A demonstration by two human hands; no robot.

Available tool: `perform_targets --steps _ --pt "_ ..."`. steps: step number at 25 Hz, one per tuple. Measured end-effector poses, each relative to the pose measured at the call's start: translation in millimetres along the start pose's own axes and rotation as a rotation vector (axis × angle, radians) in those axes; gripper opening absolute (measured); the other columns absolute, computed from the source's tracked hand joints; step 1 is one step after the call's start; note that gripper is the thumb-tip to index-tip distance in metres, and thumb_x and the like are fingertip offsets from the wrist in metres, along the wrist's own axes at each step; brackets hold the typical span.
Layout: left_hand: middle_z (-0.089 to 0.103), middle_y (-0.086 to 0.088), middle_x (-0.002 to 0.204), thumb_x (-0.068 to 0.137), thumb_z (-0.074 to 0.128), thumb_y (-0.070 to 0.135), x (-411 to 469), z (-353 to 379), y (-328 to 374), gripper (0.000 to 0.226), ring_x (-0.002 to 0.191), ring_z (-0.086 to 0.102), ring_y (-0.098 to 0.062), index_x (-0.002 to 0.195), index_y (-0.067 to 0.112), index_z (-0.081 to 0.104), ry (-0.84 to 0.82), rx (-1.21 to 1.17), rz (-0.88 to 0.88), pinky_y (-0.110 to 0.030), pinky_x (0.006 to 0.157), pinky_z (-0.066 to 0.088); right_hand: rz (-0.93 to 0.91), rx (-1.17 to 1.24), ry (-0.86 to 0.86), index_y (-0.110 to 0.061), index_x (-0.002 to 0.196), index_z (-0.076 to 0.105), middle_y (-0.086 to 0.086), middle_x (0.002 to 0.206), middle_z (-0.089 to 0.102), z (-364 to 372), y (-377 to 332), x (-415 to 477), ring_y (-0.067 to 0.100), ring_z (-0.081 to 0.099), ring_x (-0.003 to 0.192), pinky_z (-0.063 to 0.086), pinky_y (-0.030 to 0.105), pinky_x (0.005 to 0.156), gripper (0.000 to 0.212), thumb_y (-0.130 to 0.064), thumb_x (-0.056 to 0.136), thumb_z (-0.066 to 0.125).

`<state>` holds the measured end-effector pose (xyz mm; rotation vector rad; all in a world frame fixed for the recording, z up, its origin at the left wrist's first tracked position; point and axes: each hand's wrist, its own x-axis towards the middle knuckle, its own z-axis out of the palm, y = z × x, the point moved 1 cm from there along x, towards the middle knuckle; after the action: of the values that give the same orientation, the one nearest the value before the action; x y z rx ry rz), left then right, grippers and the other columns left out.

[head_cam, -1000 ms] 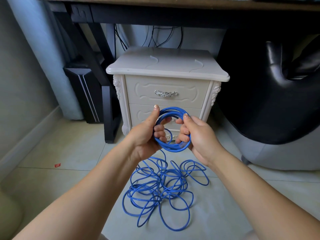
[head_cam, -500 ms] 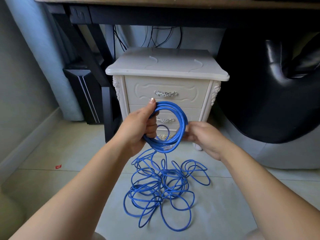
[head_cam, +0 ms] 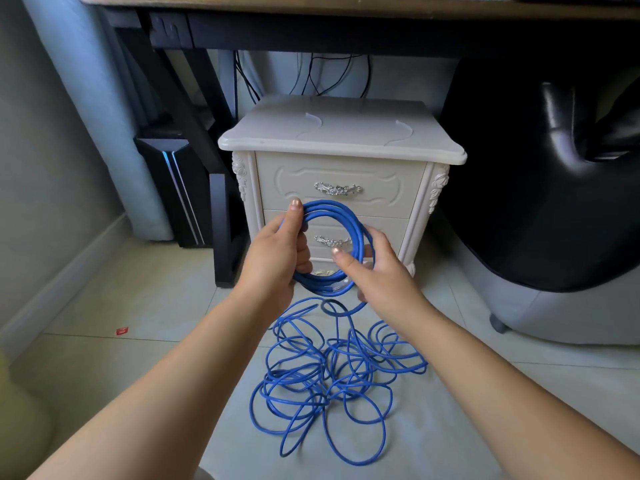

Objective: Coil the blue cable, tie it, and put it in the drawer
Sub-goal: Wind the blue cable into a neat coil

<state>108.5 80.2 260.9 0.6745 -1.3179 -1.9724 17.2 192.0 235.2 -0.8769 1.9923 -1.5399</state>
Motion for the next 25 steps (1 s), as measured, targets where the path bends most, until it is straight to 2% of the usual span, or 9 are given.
perform_targets --steps 2,4,7,10,13,17,19,21,25 --pt "0.021 0.009 0.049 0.102 0.046 0.04 -2.2 5.9 -4.3 0.036 0.041 0.018 -0.007 0.074 0.017 0.043 0.027 -0.053 -0.018 -0.019 0.04 0.021 0.049 0.089 0.006 -0.031 0.114 0.055 -0.003 0.095 0.059 -1.8 -3.0 -1.1 0.012 0.052 0.071 0.042 0.026 0.065 0.025 -0.04 0.092 0.062" --pt "0.021 0.009 0.049 0.102 0.046 0.041 -2.8 10.4 -7.9 0.036 0.041 0.018 -0.007 0.074 0.018 0.042 0.045 -0.089 -0.033 -0.019 0.04 0.021 0.047 0.17 0.039 -0.026 0.101 0.057 0.001 0.093 0.068 -3.7 -5.3 -0.6 0.015 0.061 0.08 0.044 0.026 0.067 0.005 -0.028 0.096 0.058" --pt "0.02 0.008 0.049 0.102 0.044 0.044 -5.0 15.4 -13.4 0.037 0.041 0.019 -0.008 0.075 0.018 0.043 0.048 -0.113 -0.074 -0.02 0.042 0.023 0.026 0.32 0.051 -0.018 0.098 0.057 -0.007 0.067 0.067 -2.9 -6.9 1.1 0.008 0.063 0.078 0.045 0.032 0.087 0.003 -0.019 0.099 0.055" --pt "0.03 0.004 0.049 0.103 0.041 0.042 -9.9 18.8 -20.0 0.039 0.038 0.033 -0.01 0.074 0.016 0.044 0.041 -0.042 -0.057 -0.024 0.046 0.038 0.021 0.51 0.074 -0.014 0.097 0.056 -0.004 0.05 0.045 -4.0 -8.9 4.1 0.009 0.052 0.05 0.053 0.04 0.074 0.007 -0.012 0.101 0.05" --pt "0.049 -0.002 0.06 0.101 0.044 0.043 -11.6 15.4 -22.2 0.038 0.047 0.051 -0.013 0.087 0.009 0.055 0.001 0.144 -0.028 -0.03 0.061 0.051 -0.034 0.272 0.094 -0.019 0.094 0.055 -0.009 0.048 0.038 -13.4 -10.4 11.0 0.007 0.04 0.041 0.052 0.041 0.066 0.011 -0.014 0.101 0.049" --pt "0.065 -0.003 0.084 0.094 0.059 0.039 -6.7 7.7 -9.0 0.028 0.058 0.061 -0.011 0.11 0.015 0.06 -0.156 0.543 0.129 -0.026 0.06 0.055 -0.053 -0.004 -0.043 -0.017 0.098 0.055 -0.01 0.05 0.041 -23.9 -11.5 16.0 0.006 0.042 0.036 0.056 0.053 0.067 0.006 -0.014 0.1 0.05" --pt "0.068 -0.001 0.086 0.091 0.063 0.038 -5.6 7.6 -4.4 0.028 0.063 0.065 -0.009 0.11 0.018 0.062 -0.251 0.719 0.2 -0.029 0.067 0.058 -0.067 -0.176 -0.122 -0.021 0.097 0.052 -0.012 0.048 0.047 -26.4 -15.7 13.5 0.007 0.048 0.037 0.057 0.044 0.064 0.006 -0.016 0.1 0.049" --pt "0.07 0.0 0.081 0.088 0.065 0.046 -6.3 8.7 -4.7 0.03 0.066 0.068 -0.012 0.103 0.02 0.062 -0.296 0.923 0.242 -0.028 0.065 0.056 -0.084 -0.372 -0.159 -0.025 0.099 0.048 -0.011 0.061 0.055 -26.7 -21.3 9.8 0.01 0.055 0.041 0.05 0.026 0.052 0.011 -0.014 0.097 0.048" --pt "0.052 0.0 0.058 0.092 0.059 0.045 -6.1 11.3 -5.2 0.032 0.05 0.061 -0.014 0.08 0.017 0.056 -0.308 1.044 0.25 -0.013 0.042 0.038 -0.154 -0.484 -0.137 -0.025 0.107 0.041 -0.004 0.082 0.056 -22.2 -25.1 5.4 0.016 0.057 0.045 0.04 0.015 0.041 0.019 -0.015 0.093 0.051"
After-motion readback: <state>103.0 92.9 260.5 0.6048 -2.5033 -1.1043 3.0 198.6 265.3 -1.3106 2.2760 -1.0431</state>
